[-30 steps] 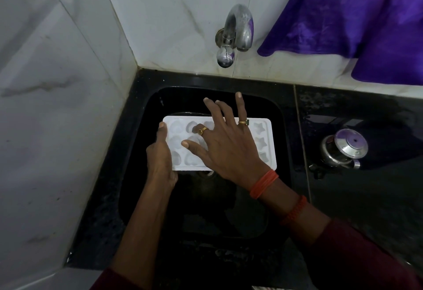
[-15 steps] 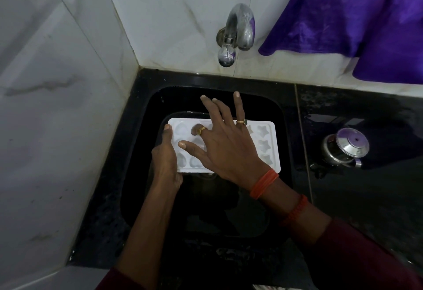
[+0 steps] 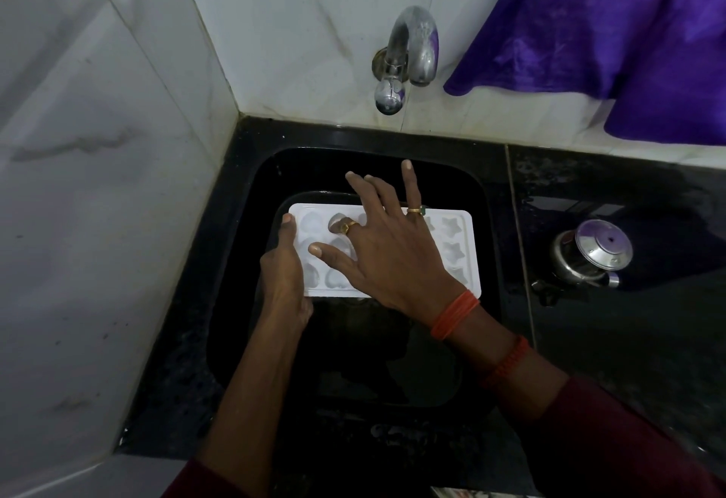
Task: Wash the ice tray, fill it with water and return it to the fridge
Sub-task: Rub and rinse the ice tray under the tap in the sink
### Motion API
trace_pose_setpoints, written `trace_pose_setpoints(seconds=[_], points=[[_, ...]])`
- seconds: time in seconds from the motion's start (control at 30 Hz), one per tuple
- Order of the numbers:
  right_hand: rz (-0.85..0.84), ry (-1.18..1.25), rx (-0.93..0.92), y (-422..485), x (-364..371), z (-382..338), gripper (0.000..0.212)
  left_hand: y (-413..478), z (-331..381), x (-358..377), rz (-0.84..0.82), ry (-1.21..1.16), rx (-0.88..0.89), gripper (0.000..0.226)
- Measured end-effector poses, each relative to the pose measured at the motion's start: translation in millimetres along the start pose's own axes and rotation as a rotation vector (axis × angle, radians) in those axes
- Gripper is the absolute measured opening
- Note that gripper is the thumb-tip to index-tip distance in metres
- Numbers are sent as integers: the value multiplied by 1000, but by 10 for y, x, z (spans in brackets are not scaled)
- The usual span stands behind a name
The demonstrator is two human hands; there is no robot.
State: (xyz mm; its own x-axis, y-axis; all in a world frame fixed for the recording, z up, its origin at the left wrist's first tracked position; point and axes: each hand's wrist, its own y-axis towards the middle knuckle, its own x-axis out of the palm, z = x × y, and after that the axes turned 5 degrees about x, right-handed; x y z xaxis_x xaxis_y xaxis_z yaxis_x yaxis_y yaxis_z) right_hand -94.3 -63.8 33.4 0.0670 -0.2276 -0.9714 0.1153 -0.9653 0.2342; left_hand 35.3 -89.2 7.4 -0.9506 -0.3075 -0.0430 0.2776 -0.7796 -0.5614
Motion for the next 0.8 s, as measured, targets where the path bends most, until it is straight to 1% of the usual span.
trace_pose_setpoints(seconds=[0.13, 0.27, 0.33, 0.43, 0.57, 0.8], points=[[56, 23, 16, -35, -58, 8, 67, 18, 13, -12, -6, 4, -12, 45], [92, 31, -22, -116, -99, 38, 63, 10, 26, -22, -15, -30, -11, 41], [82, 34, -53, -152, -99, 42, 60, 19, 33, -35, -29, -14, -11, 42], [42, 32, -75, -187, -87, 47, 58, 55, 20, -46, -47, -23, -17, 51], [23, 26, -87, -204, -86, 36, 57, 48, 15, -47, -52, -30, -13, 41], [-14, -5, -83, -204, -90, -2, 60, -10, 49, -28, -32, -34, -21, 42]])
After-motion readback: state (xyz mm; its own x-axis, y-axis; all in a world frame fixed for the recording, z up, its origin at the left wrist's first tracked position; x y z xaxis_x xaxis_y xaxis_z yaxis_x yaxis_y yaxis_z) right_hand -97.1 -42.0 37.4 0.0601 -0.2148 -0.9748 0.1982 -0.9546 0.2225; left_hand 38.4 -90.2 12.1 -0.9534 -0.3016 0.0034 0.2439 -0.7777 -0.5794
